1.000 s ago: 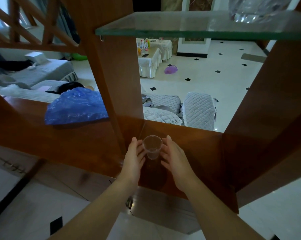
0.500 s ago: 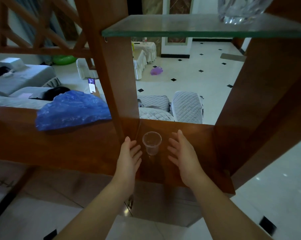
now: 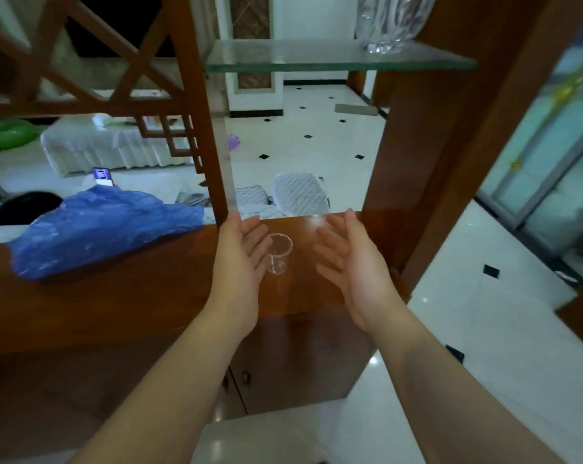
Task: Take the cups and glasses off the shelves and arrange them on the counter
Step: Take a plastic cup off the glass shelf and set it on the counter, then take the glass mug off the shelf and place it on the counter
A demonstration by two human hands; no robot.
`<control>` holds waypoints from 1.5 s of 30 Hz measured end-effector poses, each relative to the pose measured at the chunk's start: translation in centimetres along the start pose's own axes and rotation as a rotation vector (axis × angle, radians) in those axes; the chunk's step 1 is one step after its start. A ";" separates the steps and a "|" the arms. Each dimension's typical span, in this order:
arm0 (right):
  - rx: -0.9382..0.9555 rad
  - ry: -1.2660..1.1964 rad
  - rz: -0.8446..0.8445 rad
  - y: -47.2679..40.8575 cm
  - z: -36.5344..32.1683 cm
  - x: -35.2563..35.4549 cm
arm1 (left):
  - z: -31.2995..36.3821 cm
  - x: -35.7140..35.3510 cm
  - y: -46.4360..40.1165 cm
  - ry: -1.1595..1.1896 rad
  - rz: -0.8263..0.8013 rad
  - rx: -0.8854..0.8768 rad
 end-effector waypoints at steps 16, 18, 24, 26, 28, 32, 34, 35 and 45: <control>0.196 0.018 0.089 7.3 -8.7 1.9 | 7.2 -2.3 7.1 -0.030 -0.197 -0.117; 0.226 0.018 0.090 7.4 -10.4 2.3 | 8.3 -3.2 7.8 -0.038 -0.208 -0.133; 0.283 0.003 0.064 6.9 -15.7 3.0 | 12.1 -6.4 9.4 -0.061 -0.219 -0.195; 0.289 -0.002 0.066 6.4 -17.1 3.3 | 13.1 -7.4 9.7 -0.059 -0.220 -0.212; 0.296 -0.015 0.072 5.7 -18.4 3.8 | 13.9 -8.5 9.7 -0.062 -0.225 -0.226; 0.294 -0.031 0.069 4.2 -20.6 4.9 | 15.7 -10.6 9.3 -0.082 -0.223 -0.273; 0.293 -0.040 0.063 3.4 -21.9 5.3 | 16.6 -11.7 9.1 -0.101 -0.226 -0.303; 0.294 -0.048 0.062 3.0 -22.5 5.5 | 17.0 -12.3 9.0 -0.108 -0.227 -0.316; 0.354 -0.057 -0.006 -1.6 -28.1 5.8 | 20.7 -18.1 6.5 -0.125 -0.184 -0.366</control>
Point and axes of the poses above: each hand's wrist, its own y-axis away from the middle knuckle, its own x-axis out of the back of the hand, z = x × y, the point moved 9 cm from there along -y, towards the middle knuckle, and after that the axes turned 14 degrees about z, right-handed, at the moved point
